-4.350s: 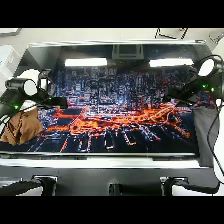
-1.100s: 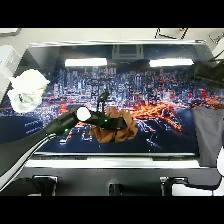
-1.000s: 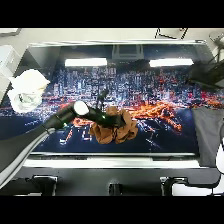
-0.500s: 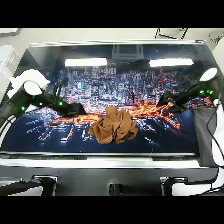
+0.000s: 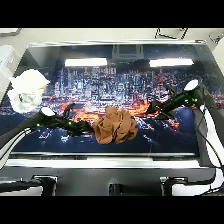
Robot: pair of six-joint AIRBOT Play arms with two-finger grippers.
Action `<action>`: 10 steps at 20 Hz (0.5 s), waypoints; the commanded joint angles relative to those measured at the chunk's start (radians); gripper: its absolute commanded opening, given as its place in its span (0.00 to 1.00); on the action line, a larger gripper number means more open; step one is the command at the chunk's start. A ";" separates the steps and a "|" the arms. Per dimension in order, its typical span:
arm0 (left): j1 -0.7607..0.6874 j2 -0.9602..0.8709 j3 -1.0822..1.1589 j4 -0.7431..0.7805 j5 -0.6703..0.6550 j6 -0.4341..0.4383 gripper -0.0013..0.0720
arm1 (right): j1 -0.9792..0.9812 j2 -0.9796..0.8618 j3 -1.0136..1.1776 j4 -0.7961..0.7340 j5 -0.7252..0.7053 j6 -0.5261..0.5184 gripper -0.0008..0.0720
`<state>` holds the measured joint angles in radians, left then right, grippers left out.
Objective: Fold the clothes and pants, and hang the long-sleeved shirts on hangers.
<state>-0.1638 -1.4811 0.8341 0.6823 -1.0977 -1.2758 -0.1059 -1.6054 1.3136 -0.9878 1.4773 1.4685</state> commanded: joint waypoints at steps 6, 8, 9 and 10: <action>-0.079 -0.053 -0.018 -0.096 0.201 -0.014 0.05 | 0.006 -0.021 -0.139 0.102 -0.069 -0.012 0.97; -0.079 -0.045 -0.015 -0.096 0.198 -0.013 0.05 | 0.011 -0.043 -0.172 0.195 -0.101 -0.035 0.97; -0.079 -0.038 -0.015 -0.096 0.197 -0.008 0.05 | 0.025 -0.051 -0.183 0.232 -0.127 -0.045 0.97; -0.079 -0.029 -0.015 -0.096 0.197 -0.007 0.05 | 0.055 -0.061 -0.186 0.247 -0.150 -0.045 0.97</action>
<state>-0.2401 -1.5227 0.8169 0.5953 -0.9150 -1.2823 -0.0864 -1.6428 1.1625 -0.8391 1.3899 1.4429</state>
